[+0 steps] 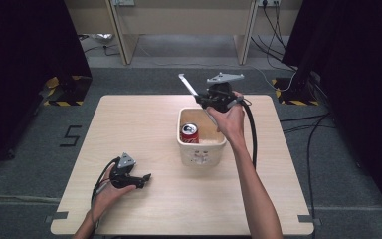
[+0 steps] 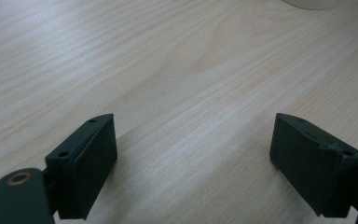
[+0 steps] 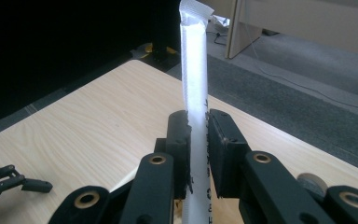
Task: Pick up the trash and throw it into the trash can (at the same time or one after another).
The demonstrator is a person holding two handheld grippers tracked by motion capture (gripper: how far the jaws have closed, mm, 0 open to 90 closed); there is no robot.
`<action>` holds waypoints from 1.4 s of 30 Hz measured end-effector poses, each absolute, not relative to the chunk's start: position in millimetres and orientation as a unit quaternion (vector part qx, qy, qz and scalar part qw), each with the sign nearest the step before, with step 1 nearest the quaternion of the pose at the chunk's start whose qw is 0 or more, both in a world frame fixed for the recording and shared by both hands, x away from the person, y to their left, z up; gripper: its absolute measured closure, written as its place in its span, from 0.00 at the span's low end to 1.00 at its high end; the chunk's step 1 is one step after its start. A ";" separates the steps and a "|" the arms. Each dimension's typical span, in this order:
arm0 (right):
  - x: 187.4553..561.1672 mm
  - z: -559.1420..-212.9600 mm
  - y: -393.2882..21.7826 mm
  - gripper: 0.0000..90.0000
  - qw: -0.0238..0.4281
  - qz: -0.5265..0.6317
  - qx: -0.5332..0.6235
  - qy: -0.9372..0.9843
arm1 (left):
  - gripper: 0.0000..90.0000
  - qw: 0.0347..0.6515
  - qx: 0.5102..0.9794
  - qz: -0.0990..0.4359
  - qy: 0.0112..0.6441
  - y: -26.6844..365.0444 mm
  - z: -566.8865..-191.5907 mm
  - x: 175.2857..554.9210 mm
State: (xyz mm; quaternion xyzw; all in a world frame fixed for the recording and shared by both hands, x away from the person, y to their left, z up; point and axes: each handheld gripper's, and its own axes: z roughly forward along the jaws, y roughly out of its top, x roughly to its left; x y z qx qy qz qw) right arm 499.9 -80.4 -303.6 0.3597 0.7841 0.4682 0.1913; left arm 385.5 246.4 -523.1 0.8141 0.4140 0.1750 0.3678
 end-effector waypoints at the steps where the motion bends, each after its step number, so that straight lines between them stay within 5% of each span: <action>1: 503.2 -305.0 -76.9 0.88 0.187 0.471 0.359 0.784 | 0.16 0.368 0.814 0.175 0.414 246.4 -523.1 385.4; 42: 550.1 -348.0 -51.3 0.88 0.167 0.484 0.359 0.780 | 0.16 0.368 0.814 0.174 0.415 246.3 -523.2 385.3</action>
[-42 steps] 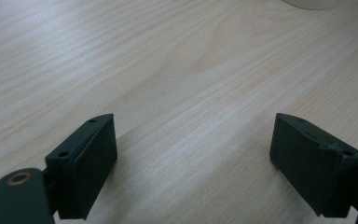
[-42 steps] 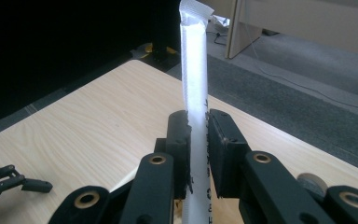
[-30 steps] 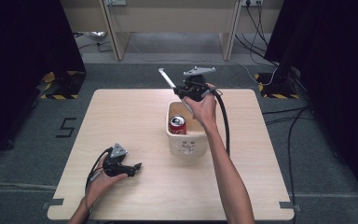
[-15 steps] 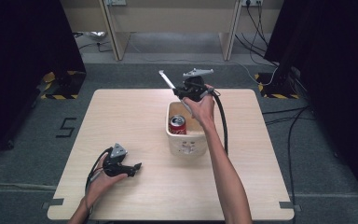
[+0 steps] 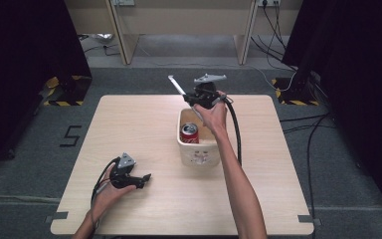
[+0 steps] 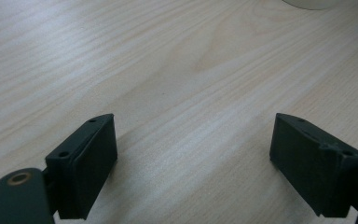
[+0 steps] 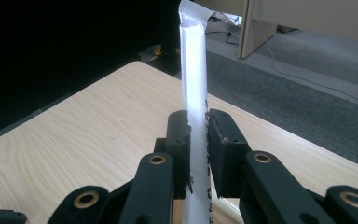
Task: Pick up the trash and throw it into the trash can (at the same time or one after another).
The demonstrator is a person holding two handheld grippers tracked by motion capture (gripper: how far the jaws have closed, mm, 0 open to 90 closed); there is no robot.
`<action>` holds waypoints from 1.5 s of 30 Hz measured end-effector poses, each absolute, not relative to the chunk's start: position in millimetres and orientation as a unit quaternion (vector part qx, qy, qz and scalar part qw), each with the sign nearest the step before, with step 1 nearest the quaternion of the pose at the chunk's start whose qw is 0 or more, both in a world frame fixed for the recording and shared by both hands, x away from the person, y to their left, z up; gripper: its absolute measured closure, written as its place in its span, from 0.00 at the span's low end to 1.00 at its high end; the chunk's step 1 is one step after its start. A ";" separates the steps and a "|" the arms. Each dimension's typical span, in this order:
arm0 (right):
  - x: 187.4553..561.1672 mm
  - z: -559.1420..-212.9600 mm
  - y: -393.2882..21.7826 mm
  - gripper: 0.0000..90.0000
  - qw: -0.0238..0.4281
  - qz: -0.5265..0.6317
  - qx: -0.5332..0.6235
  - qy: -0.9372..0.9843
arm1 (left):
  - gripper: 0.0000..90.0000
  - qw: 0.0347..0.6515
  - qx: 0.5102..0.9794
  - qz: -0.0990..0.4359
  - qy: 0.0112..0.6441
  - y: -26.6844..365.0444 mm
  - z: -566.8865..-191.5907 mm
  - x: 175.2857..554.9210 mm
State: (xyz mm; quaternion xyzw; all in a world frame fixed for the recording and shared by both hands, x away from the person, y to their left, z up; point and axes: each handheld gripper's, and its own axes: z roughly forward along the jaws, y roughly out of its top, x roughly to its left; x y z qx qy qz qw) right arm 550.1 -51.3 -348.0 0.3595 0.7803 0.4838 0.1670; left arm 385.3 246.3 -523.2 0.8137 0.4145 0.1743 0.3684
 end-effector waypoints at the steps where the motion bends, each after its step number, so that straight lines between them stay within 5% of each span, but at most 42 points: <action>1: 550.3 -347.9 -51.2 0.88 0.166 0.485 0.358 0.780 | 0.16 0.368 0.814 0.174 0.414 246.3 -523.1 385.4; 37: 549.5 -354.6 -61.0 0.86 0.164 0.496 0.340 0.782 | 0.16 0.367 0.815 0.174 0.413 246.5 -523.0 385.4; 45: 533.1 -353.4 -74.4 0.68 0.165 0.475 0.346 0.792 | 0.16 0.367 0.815 0.174 0.413 246.6 -522.9 385.4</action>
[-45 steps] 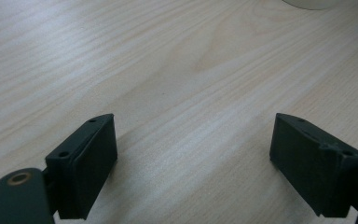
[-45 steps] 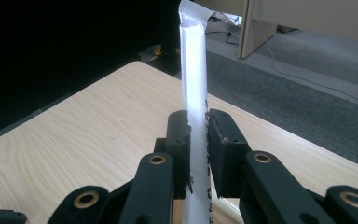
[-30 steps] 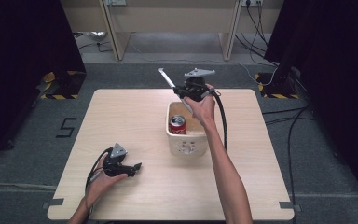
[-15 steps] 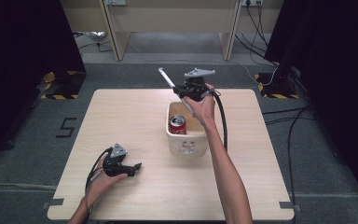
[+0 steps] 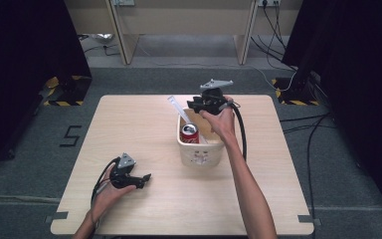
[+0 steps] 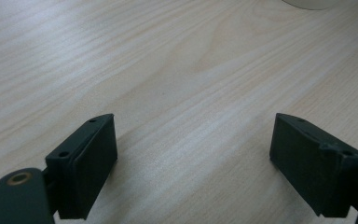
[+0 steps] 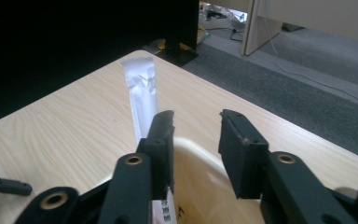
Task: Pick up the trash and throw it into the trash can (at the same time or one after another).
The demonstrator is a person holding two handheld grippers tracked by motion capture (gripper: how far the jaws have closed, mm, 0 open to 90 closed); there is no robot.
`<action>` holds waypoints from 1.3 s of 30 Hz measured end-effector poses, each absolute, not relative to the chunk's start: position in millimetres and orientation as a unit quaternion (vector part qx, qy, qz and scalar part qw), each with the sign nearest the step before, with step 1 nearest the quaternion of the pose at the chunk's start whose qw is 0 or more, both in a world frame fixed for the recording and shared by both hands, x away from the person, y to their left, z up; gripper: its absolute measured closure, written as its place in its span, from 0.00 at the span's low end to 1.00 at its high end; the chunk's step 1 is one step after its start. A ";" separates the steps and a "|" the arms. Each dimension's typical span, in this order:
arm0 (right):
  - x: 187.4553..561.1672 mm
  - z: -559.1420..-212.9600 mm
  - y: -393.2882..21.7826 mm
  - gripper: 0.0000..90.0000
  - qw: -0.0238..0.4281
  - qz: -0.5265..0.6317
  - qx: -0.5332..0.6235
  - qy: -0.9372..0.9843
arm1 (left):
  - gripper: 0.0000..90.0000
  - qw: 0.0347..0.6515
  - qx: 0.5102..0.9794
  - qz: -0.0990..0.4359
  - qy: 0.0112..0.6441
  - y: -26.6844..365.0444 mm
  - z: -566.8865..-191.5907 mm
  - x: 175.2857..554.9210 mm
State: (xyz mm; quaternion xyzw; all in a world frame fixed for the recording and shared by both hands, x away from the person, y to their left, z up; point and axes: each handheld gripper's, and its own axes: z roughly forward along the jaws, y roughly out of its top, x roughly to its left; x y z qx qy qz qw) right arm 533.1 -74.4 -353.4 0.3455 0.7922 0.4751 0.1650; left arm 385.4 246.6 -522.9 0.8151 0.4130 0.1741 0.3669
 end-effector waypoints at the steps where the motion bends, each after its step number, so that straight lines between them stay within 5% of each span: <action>1: 530.7 -352.8 -77.8 0.66 0.164 0.473 0.348 0.792 | 0.16 0.367 0.815 0.174 0.413 246.6 -522.9 385.4; 23: 474.5 -351.1 -151.0 0.32 0.201 0.438 0.391 0.784 | 0.16 0.368 0.814 0.175 0.414 246.4 -523.1 385.4; 39: 448.8 -362.2 -185.4 0.29 0.217 0.434 0.410 0.772 | 0.16 0.368 0.814 0.175 0.414 246.4 -523.2 385.5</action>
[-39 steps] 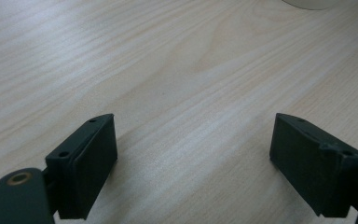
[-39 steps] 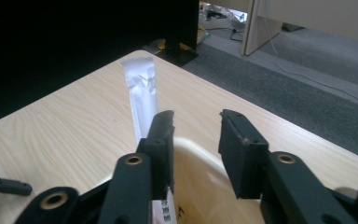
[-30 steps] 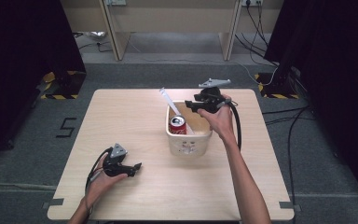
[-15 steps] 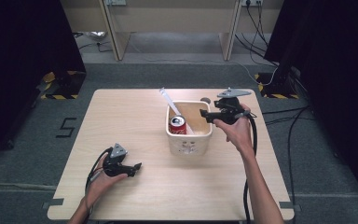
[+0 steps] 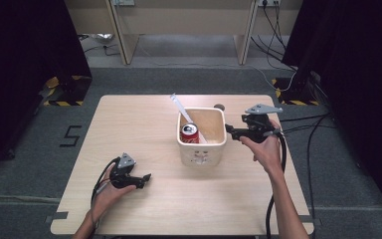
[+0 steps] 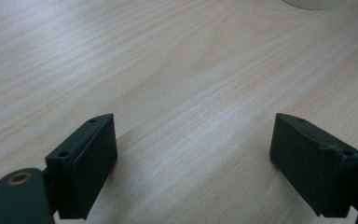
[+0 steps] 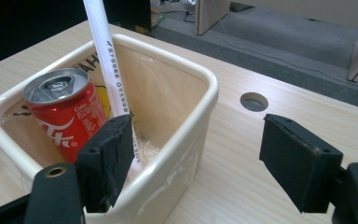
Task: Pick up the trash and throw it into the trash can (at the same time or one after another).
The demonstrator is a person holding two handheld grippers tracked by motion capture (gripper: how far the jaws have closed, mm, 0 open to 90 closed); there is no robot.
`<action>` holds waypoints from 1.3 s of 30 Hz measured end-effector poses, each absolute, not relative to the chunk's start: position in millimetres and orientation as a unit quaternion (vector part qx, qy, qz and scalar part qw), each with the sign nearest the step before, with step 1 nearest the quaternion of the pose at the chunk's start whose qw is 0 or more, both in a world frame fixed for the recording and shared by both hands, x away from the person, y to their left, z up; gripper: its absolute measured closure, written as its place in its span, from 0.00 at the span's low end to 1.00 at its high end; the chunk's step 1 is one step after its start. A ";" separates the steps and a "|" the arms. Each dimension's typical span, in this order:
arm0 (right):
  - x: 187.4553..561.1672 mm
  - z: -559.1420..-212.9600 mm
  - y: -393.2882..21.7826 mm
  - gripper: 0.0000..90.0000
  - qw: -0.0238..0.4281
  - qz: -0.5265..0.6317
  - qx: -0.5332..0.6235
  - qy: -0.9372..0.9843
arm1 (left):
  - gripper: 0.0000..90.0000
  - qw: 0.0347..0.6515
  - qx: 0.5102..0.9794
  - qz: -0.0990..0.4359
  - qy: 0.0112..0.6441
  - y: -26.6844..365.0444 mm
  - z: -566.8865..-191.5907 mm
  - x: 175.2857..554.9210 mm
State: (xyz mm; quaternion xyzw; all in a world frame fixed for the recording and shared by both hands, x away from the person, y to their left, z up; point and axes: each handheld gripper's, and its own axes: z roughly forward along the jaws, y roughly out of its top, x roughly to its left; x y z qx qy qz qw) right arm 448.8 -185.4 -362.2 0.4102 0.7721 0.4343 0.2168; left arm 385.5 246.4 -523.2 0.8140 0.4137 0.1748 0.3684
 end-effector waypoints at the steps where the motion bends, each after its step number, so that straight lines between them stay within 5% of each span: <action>1: 447.0 -362.7 -187.4 0.29 0.217 0.435 0.411 0.771 | 0.16 0.368 0.814 0.175 0.414 246.4 -523.2 385.5; 39: 406.9 -408.4 -211.1 0.26 0.228 0.401 0.421 0.781 | 0.16 0.368 0.814 0.175 0.414 246.4 -523.1 385.5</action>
